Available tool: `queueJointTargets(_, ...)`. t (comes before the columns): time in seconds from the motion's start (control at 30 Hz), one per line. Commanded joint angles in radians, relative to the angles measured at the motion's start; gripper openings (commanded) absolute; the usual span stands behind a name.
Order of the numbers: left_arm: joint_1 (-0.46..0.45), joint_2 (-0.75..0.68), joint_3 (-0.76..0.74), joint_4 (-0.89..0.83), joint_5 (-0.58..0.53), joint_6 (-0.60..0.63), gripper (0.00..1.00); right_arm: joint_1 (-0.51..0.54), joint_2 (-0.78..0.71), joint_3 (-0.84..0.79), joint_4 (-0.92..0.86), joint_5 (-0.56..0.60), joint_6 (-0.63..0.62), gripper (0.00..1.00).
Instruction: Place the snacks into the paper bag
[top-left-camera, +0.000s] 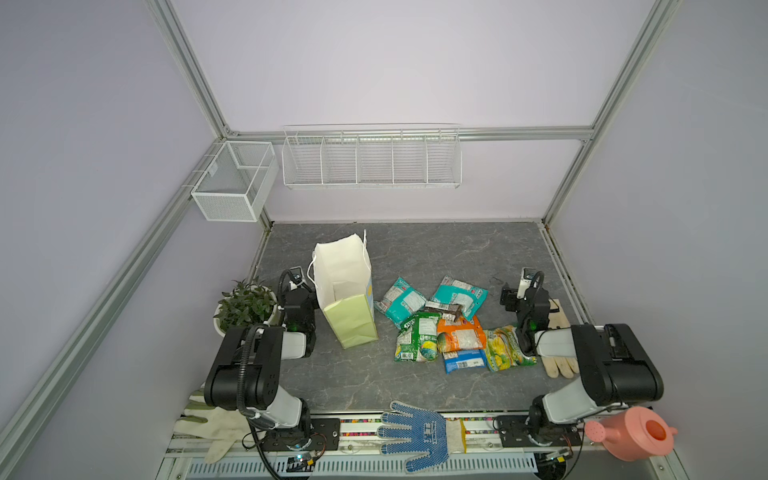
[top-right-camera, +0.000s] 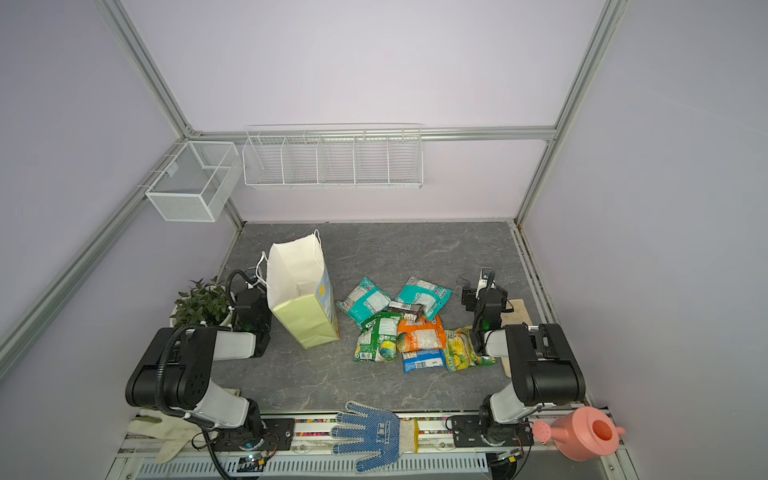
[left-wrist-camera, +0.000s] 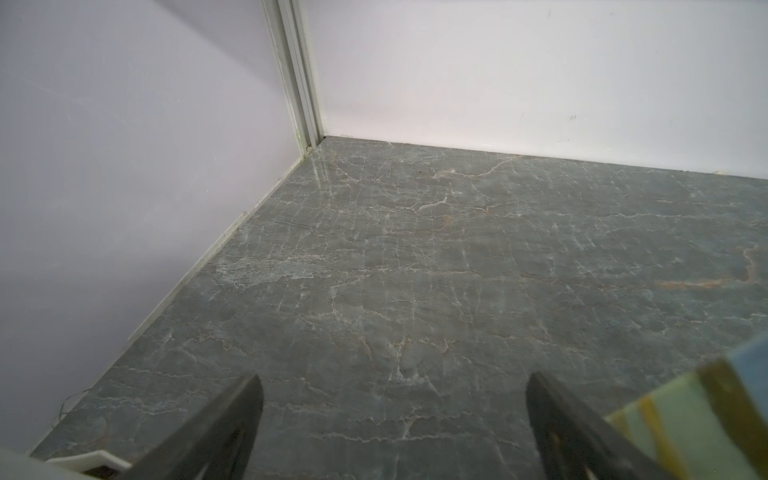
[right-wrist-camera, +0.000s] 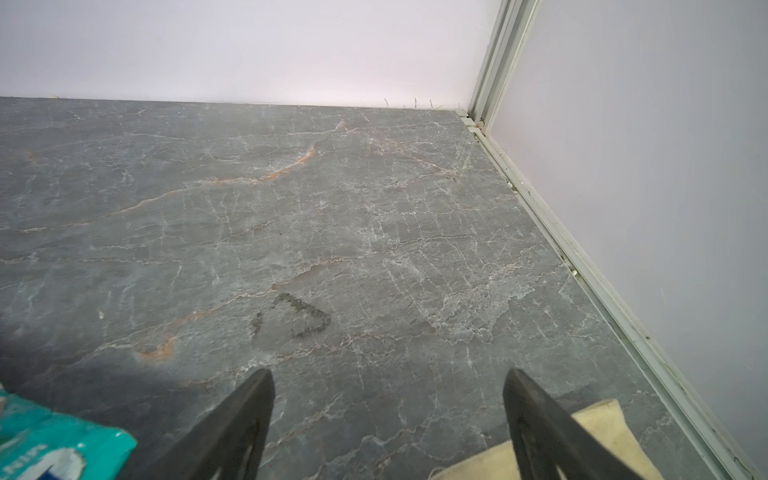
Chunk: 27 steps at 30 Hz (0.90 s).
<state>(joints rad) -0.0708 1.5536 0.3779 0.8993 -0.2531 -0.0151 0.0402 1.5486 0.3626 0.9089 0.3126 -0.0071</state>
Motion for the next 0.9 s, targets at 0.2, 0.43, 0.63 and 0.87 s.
queueJointTargets(0.2, -0.029, -0.094, -0.027, 0.017, -0.079, 0.016, 0.99, -0.003, -0.053, 0.008, -0.033, -0.124, -0.036, 0.89)
queueJointTargets(0.43, -0.076, -0.337, 0.027, -0.311, -0.206, -0.025, 0.98, 0.006, -0.23, -0.002, -0.166, -0.168, -0.055, 0.89)
queueJointTargets(0.63, -0.102, -0.483, 0.09, -0.531, -0.276, -0.12, 0.99, 0.009, -0.383, 0.016, -0.294, -0.258, -0.038, 0.89)
queueJointTargets(0.87, -0.103, -0.641, 0.15, -0.747, -0.276, -0.241, 0.99, 0.031, -0.554, 0.033, -0.399, -0.323, -0.068, 0.89)
